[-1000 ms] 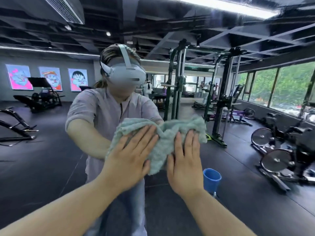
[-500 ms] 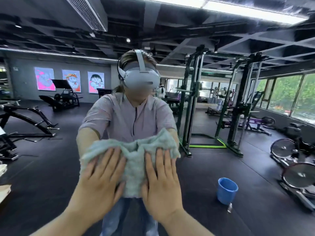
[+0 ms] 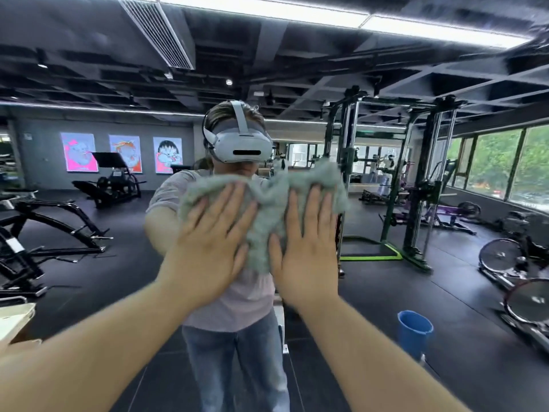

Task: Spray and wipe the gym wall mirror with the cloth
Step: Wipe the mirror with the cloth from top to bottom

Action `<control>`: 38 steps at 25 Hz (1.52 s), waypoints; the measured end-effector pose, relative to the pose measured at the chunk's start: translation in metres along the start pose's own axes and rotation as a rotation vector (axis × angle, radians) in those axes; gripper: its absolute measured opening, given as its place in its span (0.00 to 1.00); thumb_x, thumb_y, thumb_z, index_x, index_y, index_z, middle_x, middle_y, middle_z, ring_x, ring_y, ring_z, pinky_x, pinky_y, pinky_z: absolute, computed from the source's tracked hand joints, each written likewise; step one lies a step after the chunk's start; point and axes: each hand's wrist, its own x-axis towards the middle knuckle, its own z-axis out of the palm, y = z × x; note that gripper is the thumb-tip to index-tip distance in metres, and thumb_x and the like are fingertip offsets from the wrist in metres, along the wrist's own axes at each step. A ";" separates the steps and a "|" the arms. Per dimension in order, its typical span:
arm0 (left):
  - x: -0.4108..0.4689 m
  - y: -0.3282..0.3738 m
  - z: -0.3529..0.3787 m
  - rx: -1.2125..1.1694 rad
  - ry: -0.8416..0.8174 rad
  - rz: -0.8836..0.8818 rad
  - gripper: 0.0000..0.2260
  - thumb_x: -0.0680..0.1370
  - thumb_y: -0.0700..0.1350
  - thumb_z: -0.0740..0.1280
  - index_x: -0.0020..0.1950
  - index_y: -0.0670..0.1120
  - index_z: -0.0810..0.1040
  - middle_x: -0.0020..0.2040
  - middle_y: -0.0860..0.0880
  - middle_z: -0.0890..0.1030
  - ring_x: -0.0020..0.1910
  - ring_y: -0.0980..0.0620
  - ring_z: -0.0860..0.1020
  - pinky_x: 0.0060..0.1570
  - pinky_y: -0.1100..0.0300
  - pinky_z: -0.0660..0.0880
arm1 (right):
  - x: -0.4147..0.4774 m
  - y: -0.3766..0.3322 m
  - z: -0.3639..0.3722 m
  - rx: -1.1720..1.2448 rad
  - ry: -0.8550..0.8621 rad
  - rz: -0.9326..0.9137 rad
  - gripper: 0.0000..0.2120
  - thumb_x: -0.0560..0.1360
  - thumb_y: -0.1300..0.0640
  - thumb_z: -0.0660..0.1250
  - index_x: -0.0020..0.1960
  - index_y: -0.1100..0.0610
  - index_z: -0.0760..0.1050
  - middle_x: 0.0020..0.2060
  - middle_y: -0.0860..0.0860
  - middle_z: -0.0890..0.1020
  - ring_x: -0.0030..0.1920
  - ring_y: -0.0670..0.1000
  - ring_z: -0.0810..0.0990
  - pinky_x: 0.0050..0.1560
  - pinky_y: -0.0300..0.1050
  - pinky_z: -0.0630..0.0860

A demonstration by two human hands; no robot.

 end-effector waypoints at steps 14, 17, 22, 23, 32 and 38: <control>0.044 0.102 -0.036 -0.760 -0.072 -0.167 0.22 0.77 0.47 0.52 0.69 0.48 0.72 0.69 0.57 0.71 0.68 0.67 0.65 0.67 0.73 0.58 | -0.009 0.122 -0.054 0.131 -0.025 0.267 0.36 0.78 0.52 0.62 0.79 0.55 0.46 0.78 0.59 0.45 0.78 0.59 0.42 0.76 0.57 0.52; 0.055 0.124 -0.030 -0.646 -0.072 -0.136 0.20 0.76 0.45 0.53 0.66 0.49 0.74 0.68 0.57 0.73 0.66 0.61 0.70 0.64 0.73 0.62 | 0.019 0.231 -0.076 0.128 0.084 0.595 0.33 0.76 0.59 0.59 0.79 0.54 0.52 0.77 0.58 0.55 0.73 0.63 0.62 0.68 0.61 0.69; 0.070 0.139 -0.039 -0.606 0.017 -0.317 0.17 0.75 0.44 0.54 0.60 0.52 0.74 0.65 0.65 0.72 0.64 0.60 0.72 0.60 0.72 0.65 | 0.068 0.208 -0.081 0.115 0.230 0.315 0.35 0.74 0.67 0.59 0.78 0.48 0.57 0.78 0.55 0.54 0.77 0.62 0.49 0.71 0.62 0.63; 0.070 0.140 -0.041 -0.571 0.029 -0.328 0.17 0.75 0.42 0.55 0.60 0.50 0.75 0.64 0.64 0.72 0.64 0.59 0.72 0.61 0.73 0.64 | 0.062 0.179 -0.070 0.083 0.223 0.063 0.32 0.74 0.65 0.58 0.76 0.48 0.63 0.77 0.56 0.59 0.76 0.62 0.51 0.71 0.61 0.63; 0.042 0.087 -0.071 -0.365 -0.017 -0.605 0.07 0.74 0.51 0.61 0.48 0.57 0.77 0.40 0.66 0.77 0.37 0.59 0.73 0.36 0.68 0.67 | 0.069 0.209 -0.076 0.048 0.135 -0.286 0.27 0.69 0.66 0.57 0.68 0.62 0.72 0.69 0.62 0.72 0.72 0.61 0.63 0.70 0.59 0.64; 0.019 0.022 -0.096 -0.390 0.031 -0.574 0.11 0.71 0.58 0.56 0.47 0.56 0.73 0.41 0.65 0.76 0.33 0.57 0.74 0.30 0.60 0.71 | 0.082 0.041 -0.037 0.088 0.242 -0.130 0.32 0.71 0.64 0.53 0.75 0.59 0.63 0.75 0.60 0.61 0.76 0.62 0.53 0.75 0.59 0.53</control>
